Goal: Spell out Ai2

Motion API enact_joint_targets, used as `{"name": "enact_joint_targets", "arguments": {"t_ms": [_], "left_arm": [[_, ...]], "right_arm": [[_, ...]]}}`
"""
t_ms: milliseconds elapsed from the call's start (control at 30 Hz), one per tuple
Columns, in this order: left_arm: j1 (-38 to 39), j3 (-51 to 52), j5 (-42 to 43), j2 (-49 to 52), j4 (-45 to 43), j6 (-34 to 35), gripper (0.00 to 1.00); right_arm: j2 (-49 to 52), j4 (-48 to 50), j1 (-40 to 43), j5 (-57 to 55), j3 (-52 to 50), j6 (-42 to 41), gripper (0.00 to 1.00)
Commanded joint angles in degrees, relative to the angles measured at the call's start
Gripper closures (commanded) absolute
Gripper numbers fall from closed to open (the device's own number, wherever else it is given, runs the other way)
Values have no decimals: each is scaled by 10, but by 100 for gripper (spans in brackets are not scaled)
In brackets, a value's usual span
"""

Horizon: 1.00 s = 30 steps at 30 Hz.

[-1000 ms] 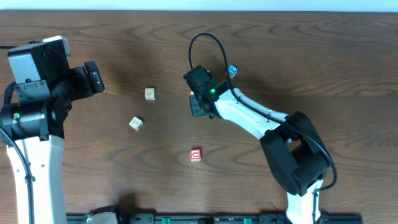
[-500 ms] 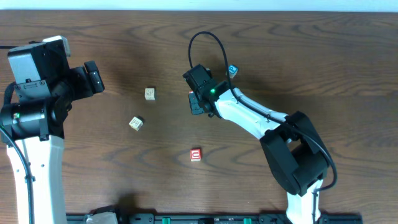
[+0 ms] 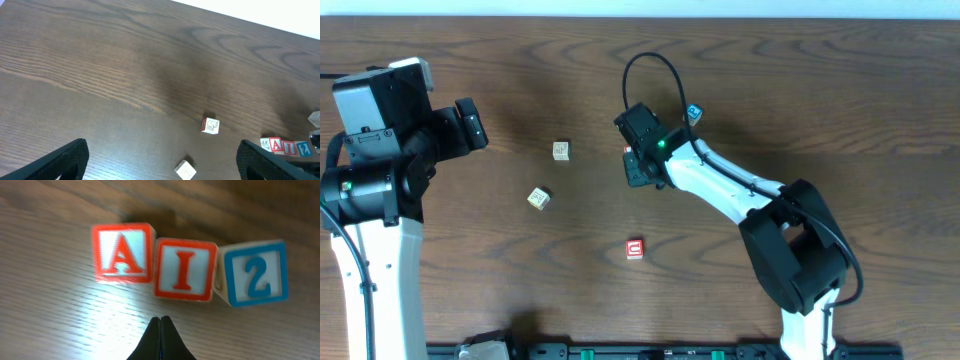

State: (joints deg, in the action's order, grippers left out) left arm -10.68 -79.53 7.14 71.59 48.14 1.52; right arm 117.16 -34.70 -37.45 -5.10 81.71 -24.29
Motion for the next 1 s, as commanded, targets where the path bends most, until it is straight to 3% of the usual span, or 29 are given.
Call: {"name": "enact_joint_targets", "arguments": {"t_ms": [0,233,467,667,967], "left_arm": [[-2,-9,0,4,1,2,5],[-2,-9,0,4,0,2,5],[-2,-9,0,4,0,2,5],[-2,-9,0,4,0,2,5],[-2,-9,0,4,1,2,5]], "right_arm": [[-53,2,3,11,52,31,99],[-114,-33,42,-71,82,49,99],[-99,-55,153,-2,20,49,99],[-75,-15,148,22,-41,53,99],[-20,-3,141,29,-46,50,99]]}}
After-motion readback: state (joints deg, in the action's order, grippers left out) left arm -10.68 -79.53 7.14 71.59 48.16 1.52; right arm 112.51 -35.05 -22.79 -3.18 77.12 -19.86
